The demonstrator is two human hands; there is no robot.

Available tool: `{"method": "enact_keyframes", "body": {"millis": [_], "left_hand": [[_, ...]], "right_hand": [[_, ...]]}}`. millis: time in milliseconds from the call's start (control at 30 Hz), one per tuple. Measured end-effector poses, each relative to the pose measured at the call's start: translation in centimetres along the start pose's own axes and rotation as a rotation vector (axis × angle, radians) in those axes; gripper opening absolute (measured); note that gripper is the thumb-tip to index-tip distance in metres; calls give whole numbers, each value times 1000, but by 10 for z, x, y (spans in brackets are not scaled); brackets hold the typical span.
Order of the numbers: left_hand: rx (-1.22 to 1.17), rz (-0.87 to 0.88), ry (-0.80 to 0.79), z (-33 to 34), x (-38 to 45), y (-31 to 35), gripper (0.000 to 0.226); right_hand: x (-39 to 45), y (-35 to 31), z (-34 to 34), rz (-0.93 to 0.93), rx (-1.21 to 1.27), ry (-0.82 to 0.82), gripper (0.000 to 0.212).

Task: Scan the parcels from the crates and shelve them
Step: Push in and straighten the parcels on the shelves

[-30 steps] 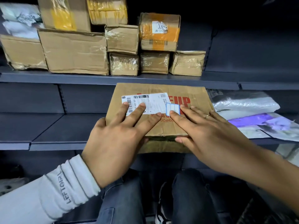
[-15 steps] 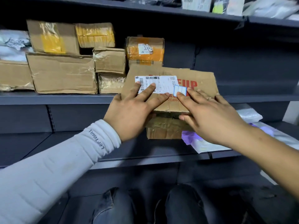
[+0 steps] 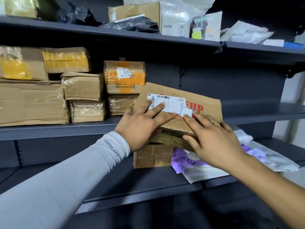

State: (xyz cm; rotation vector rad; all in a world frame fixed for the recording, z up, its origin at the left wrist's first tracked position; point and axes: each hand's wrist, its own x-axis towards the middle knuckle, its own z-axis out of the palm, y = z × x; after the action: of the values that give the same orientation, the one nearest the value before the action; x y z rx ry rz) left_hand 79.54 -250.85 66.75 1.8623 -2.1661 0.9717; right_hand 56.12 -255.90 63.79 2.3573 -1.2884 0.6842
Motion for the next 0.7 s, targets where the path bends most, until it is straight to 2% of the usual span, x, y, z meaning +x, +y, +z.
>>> {"method": "enact_keyframes", "body": {"millis": [167,300,467,700], "left_hand": [[8,59,-8,4,33,-11,62],[-56,143,-14,1,61,-13,58],[-58,263,8,5,98,0,59],[-150,239,151,25,137,24,55]], "right_hand": [[2,59,5,-21,209,81,74],[0,102,22,-92,432,125,72],[-4,127,48,-100,505,279,63],[-7,141,56,31,511,401,61]]}}
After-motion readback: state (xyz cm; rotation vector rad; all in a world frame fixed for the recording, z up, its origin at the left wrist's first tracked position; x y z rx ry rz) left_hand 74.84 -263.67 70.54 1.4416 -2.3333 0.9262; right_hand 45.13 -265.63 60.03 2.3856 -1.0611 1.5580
